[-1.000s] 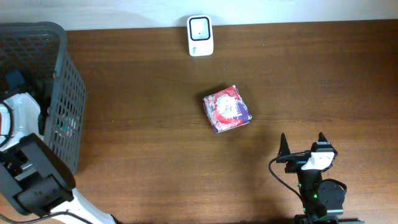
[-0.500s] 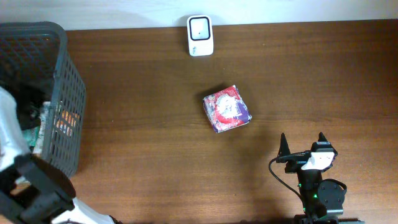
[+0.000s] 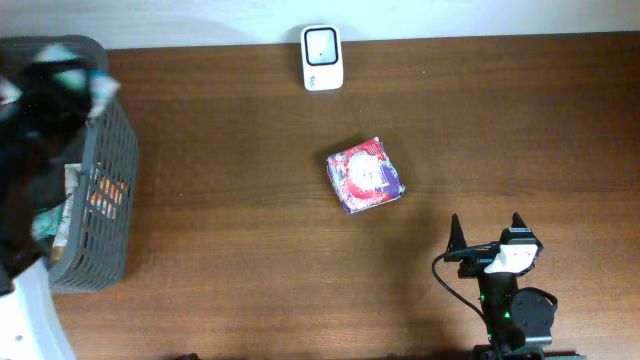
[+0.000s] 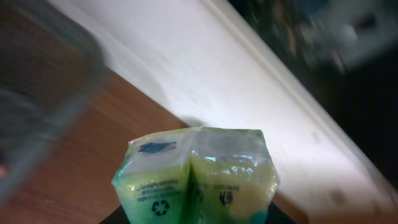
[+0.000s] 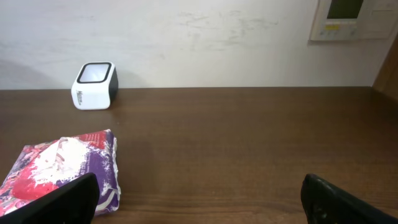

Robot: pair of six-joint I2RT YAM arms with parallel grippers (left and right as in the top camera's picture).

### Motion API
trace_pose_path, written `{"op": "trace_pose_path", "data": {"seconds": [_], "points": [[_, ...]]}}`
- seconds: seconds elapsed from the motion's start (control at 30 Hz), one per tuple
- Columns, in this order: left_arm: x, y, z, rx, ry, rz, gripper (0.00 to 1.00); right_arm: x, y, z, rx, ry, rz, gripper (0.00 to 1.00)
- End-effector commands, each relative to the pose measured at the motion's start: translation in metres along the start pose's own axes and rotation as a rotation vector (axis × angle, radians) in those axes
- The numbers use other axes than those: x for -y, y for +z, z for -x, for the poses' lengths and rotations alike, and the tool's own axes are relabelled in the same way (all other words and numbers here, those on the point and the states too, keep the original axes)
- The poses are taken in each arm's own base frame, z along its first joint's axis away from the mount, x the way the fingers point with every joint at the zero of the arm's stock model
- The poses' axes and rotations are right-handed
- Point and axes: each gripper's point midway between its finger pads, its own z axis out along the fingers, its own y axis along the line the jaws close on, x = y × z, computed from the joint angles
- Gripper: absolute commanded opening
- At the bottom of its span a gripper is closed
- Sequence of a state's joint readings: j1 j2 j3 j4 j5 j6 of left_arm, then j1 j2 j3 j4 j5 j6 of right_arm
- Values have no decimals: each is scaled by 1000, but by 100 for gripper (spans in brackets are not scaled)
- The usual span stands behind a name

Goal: Scan the item barcode
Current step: 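Place the green box left of the tissue pack with the left gripper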

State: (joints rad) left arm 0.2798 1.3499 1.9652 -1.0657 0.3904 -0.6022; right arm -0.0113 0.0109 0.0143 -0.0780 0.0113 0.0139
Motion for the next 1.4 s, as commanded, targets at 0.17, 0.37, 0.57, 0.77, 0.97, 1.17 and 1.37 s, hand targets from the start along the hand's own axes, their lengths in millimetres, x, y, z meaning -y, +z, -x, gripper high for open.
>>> {"op": "trace_pose_path", "data": {"seconds": [0.17,0.37,0.57,0.77,0.97,1.17,1.37], "points": [[56,109,-174,-496,396,11,41,0,0,-3,-5,-6,-4,99],[35,183,-294,-747,555,170,47,0,0,-3,-5,-6,-4,99],[-40,239,-386,-951,653,399,54,0,0,-3,-5,-7,-4,99],[-70,249,-426,-1077,631,443,60,0,0,-3,-5,-7,-4,99],[-70,254,-423,-1058,632,440,64,0,0,-3,-5,-6,-4,99],[-59,259,-421,-1116,482,326,62,0,0,-3,-5,-6,-4,99],[-7,261,-463,-1125,502,117,67,0,0,-3,-5,-6,-4,99]]}}
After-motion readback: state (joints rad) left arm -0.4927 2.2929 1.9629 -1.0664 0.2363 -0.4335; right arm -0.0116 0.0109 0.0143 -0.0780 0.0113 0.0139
